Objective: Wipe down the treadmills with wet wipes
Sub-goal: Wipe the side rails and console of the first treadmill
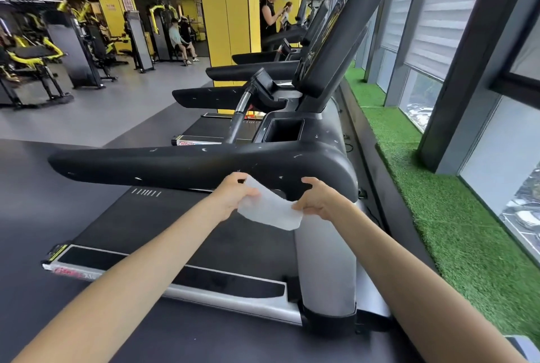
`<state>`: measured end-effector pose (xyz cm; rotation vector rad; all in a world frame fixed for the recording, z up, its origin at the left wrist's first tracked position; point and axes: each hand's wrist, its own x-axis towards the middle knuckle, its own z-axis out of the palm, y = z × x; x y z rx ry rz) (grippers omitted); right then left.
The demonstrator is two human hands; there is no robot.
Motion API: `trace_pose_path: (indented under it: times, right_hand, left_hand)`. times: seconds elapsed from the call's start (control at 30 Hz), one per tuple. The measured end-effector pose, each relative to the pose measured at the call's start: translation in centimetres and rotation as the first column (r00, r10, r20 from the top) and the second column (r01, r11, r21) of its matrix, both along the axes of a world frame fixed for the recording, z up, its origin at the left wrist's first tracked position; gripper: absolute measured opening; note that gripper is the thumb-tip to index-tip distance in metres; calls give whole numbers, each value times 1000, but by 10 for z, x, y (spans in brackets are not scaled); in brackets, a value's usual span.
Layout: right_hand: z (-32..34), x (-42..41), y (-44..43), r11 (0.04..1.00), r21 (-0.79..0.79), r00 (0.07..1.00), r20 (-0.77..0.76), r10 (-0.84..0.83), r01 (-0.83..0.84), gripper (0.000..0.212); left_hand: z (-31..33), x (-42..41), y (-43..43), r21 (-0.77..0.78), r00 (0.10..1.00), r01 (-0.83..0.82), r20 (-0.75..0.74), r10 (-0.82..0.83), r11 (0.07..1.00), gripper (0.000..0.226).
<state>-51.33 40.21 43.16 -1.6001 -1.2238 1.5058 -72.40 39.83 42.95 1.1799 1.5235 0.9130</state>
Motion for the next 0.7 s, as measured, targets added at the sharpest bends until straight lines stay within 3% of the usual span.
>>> trace_pose_path:
  times: [0.1,0.3,0.4,0.47,0.7]
  right_hand:
    - [6,-5,5,995,80,999,10,-53,52,88]
    - [15,-6,20,958,287,999,34,-39,28,60]
    - [22,-5,22,938,337,994,104,44,-77,48]
    - [26,-4,25,923,359,984,154,85,-136,48]
    - [36,-2,40,903,380,955,282,93,-200,38]
  left_hand:
    - [6,0,7,33,994,-106,11,105,994,68]
    - [23,-1,9,191,979,15,-203,24,982,27]
    - [29,-1,14,268,929,60,-368,45,961,17]
    - [31,-1,17,291,894,62,-442,77,955,23]
    - [42,-2,22,333,872,73,-478,102,940,16]
